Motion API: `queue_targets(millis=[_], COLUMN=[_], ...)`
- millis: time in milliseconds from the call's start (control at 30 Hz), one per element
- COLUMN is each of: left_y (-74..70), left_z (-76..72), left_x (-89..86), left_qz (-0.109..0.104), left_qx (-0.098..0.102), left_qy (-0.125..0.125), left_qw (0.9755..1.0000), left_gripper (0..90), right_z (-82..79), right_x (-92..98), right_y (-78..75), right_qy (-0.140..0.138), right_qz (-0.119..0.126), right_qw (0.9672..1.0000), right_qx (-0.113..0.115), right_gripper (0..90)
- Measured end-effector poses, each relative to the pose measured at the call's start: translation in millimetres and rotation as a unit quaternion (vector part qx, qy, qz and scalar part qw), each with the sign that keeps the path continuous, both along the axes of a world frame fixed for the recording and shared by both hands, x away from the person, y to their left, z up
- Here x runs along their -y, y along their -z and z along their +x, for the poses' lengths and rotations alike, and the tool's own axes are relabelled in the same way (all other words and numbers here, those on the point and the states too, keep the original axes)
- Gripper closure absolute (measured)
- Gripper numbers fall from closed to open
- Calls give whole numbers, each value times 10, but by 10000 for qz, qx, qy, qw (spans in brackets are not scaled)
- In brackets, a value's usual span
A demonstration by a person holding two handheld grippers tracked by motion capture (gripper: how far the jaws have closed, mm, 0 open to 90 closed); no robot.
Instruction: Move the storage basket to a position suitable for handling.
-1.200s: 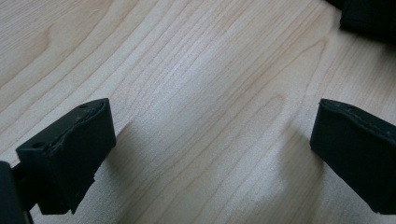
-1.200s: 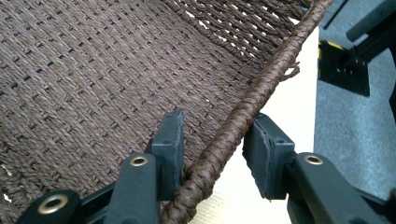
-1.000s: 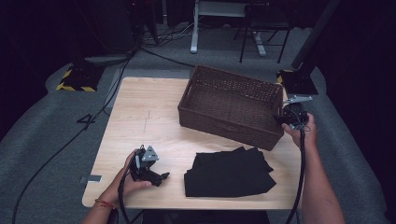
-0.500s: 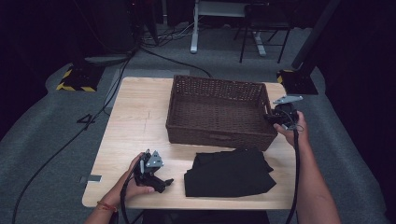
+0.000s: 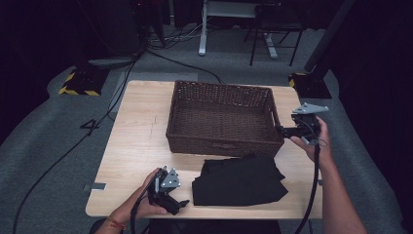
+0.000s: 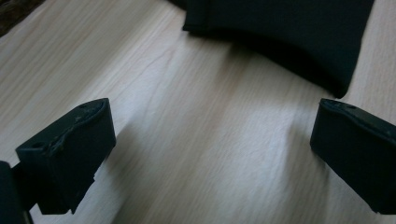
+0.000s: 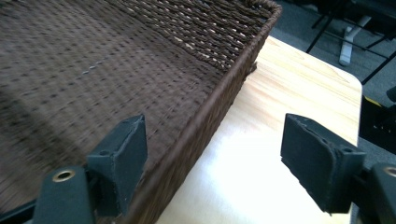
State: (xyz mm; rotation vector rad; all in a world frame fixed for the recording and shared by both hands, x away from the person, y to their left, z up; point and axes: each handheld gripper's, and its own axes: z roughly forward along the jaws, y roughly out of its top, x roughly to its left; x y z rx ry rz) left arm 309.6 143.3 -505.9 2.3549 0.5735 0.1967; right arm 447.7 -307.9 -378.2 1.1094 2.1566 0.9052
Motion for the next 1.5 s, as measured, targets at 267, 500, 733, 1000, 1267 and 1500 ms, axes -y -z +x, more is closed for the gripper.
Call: queue_targets(millis=[267,500,733,1000,1267,1500], left_y=[-2,-6,-9,-12,-54,-14], left_z=[-40,26,247,507,322,355], left_x=[182,328,528,688,603,631], left_qz=[17,42,48,39,71,26], left_qx=[-8,2,14,-5,-20,-43], left_qy=[225,271,278,562,564,349], left_qw=[9997,9996,9996,9984,9984,9994], left_gripper=[3,3,0,0,89,0], right_z=[-911,-1173,-879,-784,-777,-785], right_x=[53,-166,-181,-409,-483,-607], right_y=[84,670,992,1163,1173,1162], right_qy=[-469,-1106,-1089,-1723,-1794,-2095], right_qz=[130,244,628,514,403,445], right_qw=[9988,9919,9850,9696,9716,9668], right_qx=[44,-578,-1179,-1658,-1489,-1397], right_gripper=[260,190,43,0,48,184])
